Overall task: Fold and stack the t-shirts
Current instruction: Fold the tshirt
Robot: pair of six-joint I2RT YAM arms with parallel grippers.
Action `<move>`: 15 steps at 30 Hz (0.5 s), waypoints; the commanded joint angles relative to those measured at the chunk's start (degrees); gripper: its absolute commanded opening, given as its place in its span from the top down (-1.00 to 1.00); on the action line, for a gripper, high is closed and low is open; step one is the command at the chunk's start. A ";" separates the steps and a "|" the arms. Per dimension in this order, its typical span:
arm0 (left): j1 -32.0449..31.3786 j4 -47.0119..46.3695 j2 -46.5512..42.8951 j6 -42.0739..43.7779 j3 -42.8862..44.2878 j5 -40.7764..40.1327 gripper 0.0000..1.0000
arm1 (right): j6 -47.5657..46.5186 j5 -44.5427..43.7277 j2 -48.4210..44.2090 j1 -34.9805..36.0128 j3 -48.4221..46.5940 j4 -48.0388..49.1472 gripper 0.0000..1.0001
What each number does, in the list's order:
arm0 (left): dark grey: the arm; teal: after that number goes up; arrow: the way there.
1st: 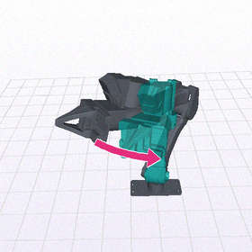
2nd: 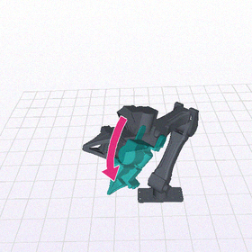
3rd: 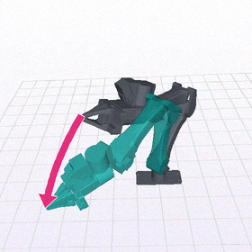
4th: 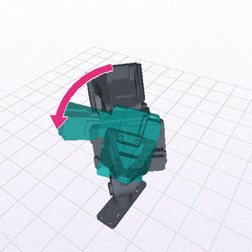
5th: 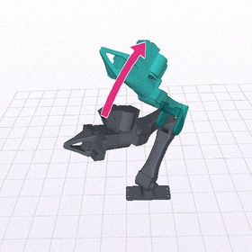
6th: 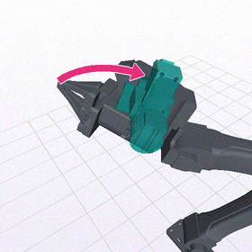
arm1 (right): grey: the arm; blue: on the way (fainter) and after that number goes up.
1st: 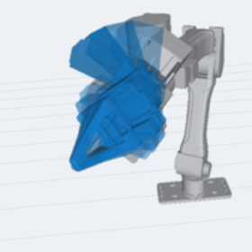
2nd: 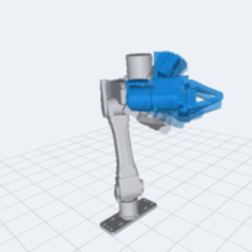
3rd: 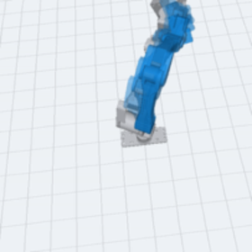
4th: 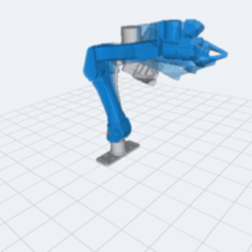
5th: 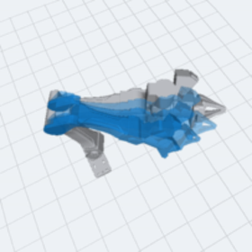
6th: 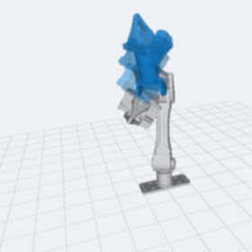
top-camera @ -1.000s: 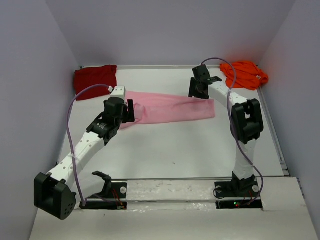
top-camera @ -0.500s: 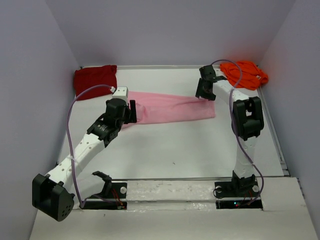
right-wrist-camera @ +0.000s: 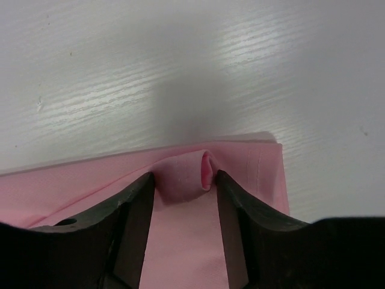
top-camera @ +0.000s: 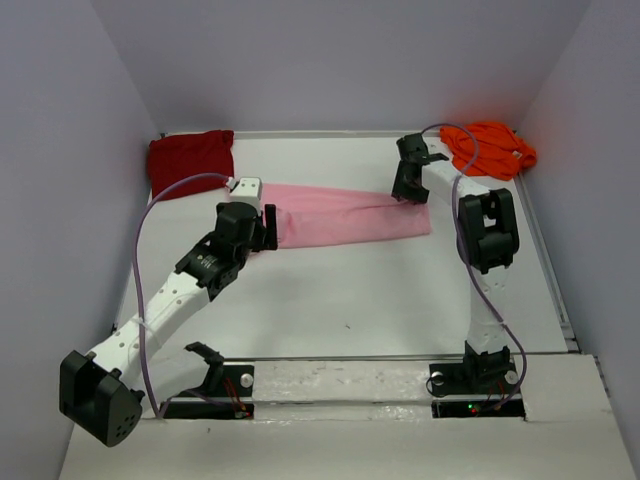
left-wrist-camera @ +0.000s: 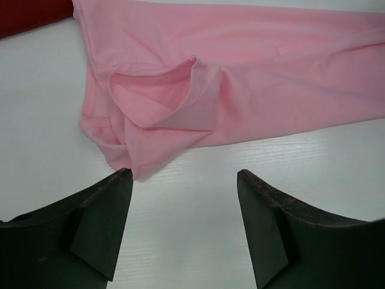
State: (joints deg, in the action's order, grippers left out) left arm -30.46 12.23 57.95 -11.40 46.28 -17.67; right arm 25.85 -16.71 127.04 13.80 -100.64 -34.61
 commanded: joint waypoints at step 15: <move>-0.83 -1.42 -0.39 0.32 -0.75 -1.66 -0.60 | 0.70 -0.17 -4.08 -0.71 -0.09 -0.02 1.00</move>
State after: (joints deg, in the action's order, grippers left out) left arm -30.83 12.23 57.95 -11.40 46.17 -18.24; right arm 26.22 -16.69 127.00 13.45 -100.86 -34.72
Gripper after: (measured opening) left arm 0.797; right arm 0.027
